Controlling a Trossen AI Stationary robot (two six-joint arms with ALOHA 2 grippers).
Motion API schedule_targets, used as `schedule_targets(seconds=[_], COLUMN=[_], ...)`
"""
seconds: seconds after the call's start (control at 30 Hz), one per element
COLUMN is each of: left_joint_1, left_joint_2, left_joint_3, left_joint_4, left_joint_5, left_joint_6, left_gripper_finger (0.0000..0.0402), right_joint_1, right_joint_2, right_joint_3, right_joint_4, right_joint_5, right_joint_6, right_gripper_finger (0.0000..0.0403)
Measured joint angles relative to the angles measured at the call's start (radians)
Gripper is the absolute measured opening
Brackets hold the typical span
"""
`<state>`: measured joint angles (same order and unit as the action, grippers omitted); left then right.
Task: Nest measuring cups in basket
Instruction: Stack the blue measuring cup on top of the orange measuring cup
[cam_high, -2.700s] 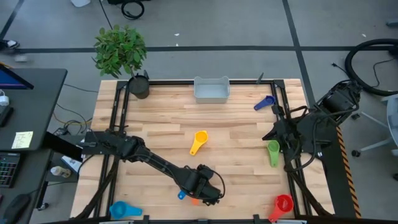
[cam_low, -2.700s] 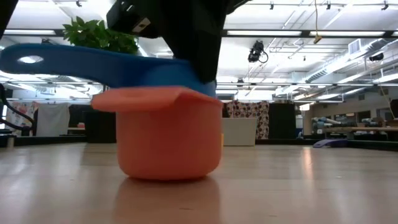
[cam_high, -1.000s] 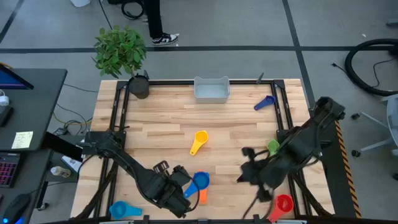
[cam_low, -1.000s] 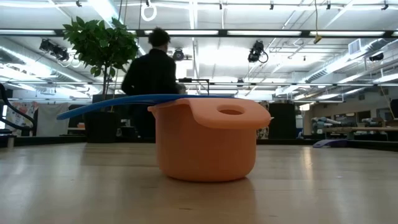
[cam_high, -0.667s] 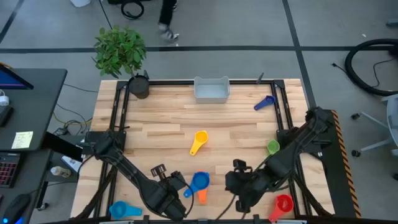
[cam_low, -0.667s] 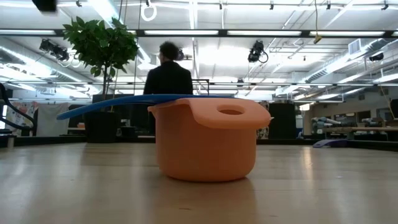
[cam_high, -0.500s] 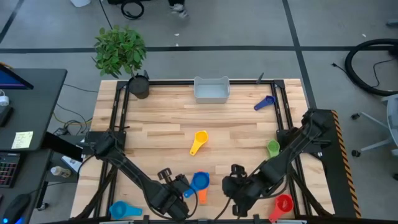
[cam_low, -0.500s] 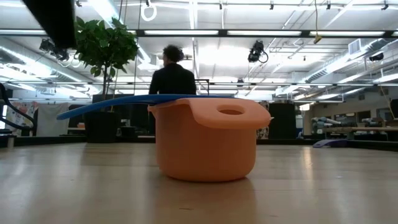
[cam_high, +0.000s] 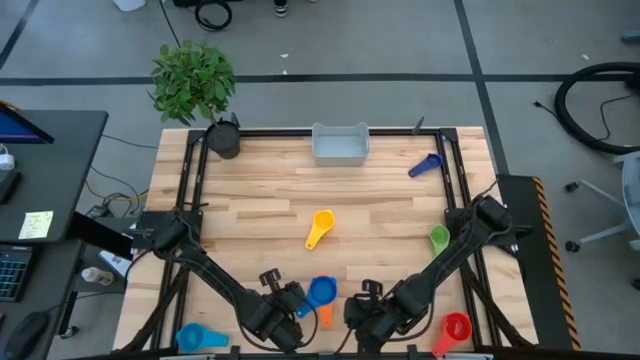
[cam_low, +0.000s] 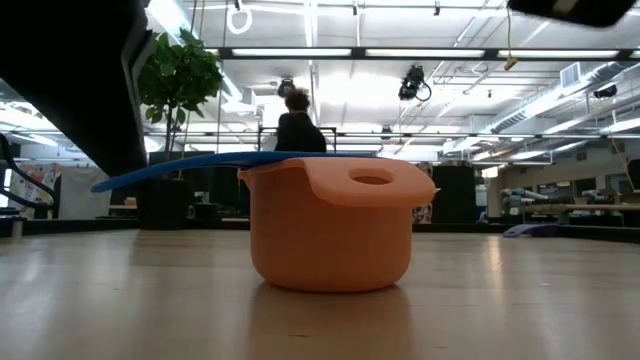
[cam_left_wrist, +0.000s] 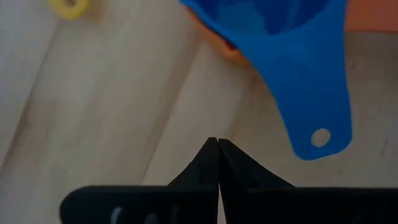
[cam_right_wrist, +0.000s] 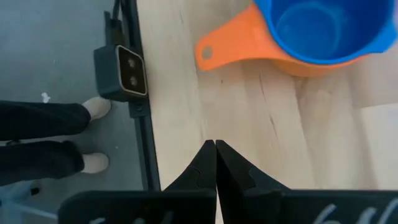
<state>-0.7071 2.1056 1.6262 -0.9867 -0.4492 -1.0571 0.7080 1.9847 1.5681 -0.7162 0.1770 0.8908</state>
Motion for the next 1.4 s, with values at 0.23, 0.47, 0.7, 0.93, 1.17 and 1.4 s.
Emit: schedule_targets(seconds=[0.23, 0.47, 0.7, 0.93, 1.17, 1.4], left_joint_1=[0.004, 0.004, 0.006, 0.015, 0.021, 0.021], left_joint_2=[0.0, 0.0, 0.0, 0.0, 0.0, 0.0], left_joint_3=[-0.049, -0.063, -0.063, -0.063, -0.063, -0.063], left_joint_4=[0.082, 0.107, 0.183, 0.248, 0.261, 0.257], left_joint_5=[-0.021, -0.018, -0.013, -0.01, -0.004, 0.002], left_joint_6=[0.055, 0.06, 0.109, 0.151, 0.163, 0.171], left_gripper_finger=[0.0, 0.0, 0.0, 0.0, 0.0, 0.0], right_joint_1=[-0.027, -0.07, -0.102, -0.123, -0.132, -0.132], right_joint_2=[0.039, 0.072, 0.095, 0.094, 0.093, 0.078], right_joint_3=[0.0, 0.0, -0.001, -0.002, -0.039, -0.036], right_joint_4=[0.029, 0.07, 0.121, 0.164, 0.179, 0.125], right_joint_5=[-0.017, -0.024, -0.079, -0.09, -0.118, -0.145], right_joint_6=[0.004, -0.023, -0.07, -0.109, -0.117, -0.132], right_gripper_finger=[0.0, 0.0, 0.0, 0.0, 0.0, 0.0001])
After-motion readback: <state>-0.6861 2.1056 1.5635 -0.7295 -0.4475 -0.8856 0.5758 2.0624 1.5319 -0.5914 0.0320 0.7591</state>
